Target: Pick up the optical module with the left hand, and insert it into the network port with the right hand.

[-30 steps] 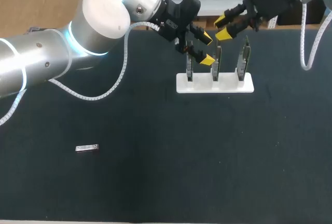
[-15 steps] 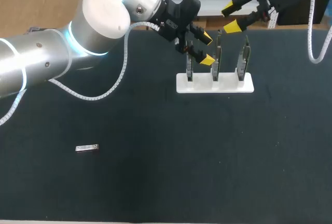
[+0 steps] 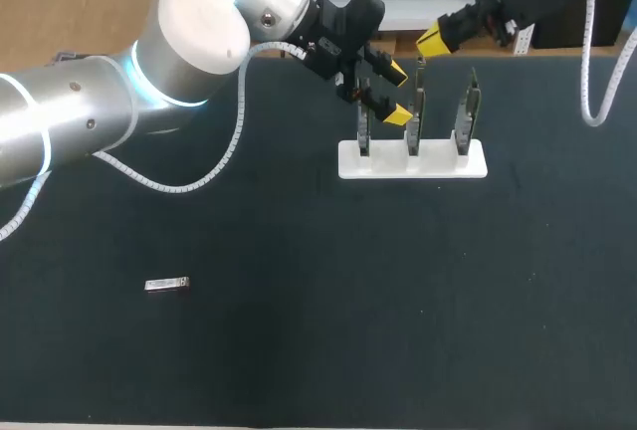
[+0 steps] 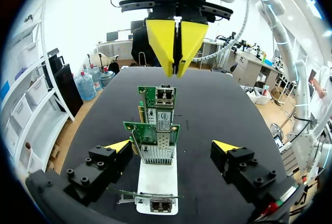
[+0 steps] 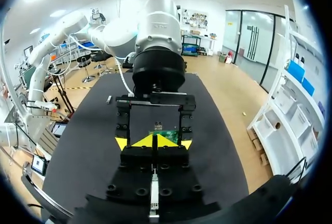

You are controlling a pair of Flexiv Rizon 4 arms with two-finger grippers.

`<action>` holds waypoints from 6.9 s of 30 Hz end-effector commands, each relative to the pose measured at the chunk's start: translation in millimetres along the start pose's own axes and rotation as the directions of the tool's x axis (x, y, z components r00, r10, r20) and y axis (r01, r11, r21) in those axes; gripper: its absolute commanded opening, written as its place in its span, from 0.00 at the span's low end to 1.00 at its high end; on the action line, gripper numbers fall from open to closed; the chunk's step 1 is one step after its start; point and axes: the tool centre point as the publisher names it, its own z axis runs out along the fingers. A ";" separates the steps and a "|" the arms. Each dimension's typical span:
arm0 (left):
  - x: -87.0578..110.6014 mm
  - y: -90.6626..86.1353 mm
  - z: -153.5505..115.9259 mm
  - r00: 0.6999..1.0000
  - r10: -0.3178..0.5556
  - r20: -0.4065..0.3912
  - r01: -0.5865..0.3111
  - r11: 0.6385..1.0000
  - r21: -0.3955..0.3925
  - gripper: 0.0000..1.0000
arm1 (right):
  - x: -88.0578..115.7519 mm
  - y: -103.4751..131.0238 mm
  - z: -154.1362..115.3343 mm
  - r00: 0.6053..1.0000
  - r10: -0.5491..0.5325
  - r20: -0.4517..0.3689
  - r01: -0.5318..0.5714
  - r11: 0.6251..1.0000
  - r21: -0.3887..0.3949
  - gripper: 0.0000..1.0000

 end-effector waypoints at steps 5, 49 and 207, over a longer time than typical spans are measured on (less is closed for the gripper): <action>-0.3 1.6 0.1 1.000 0.000 -0.002 0.000 1.000 0.002 1.00 | 3.8 -4.7 5.9 1.000 0.008 -0.008 -0.008 1.000 -0.002 0.00; -0.3 1.6 0.1 1.000 0.000 -0.002 0.000 1.000 0.002 1.00 | 46.1 -0.9 32.7 0.989 0.136 -0.066 -0.138 0.990 -0.038 0.00; 234.1 -218.6 -218.5 0.686 -0.216 -0.695 -0.032 0.945 -0.326 1.00 | 94.7 -2.4 -71.9 0.991 0.112 0.068 -0.108 0.993 -0.048 1.00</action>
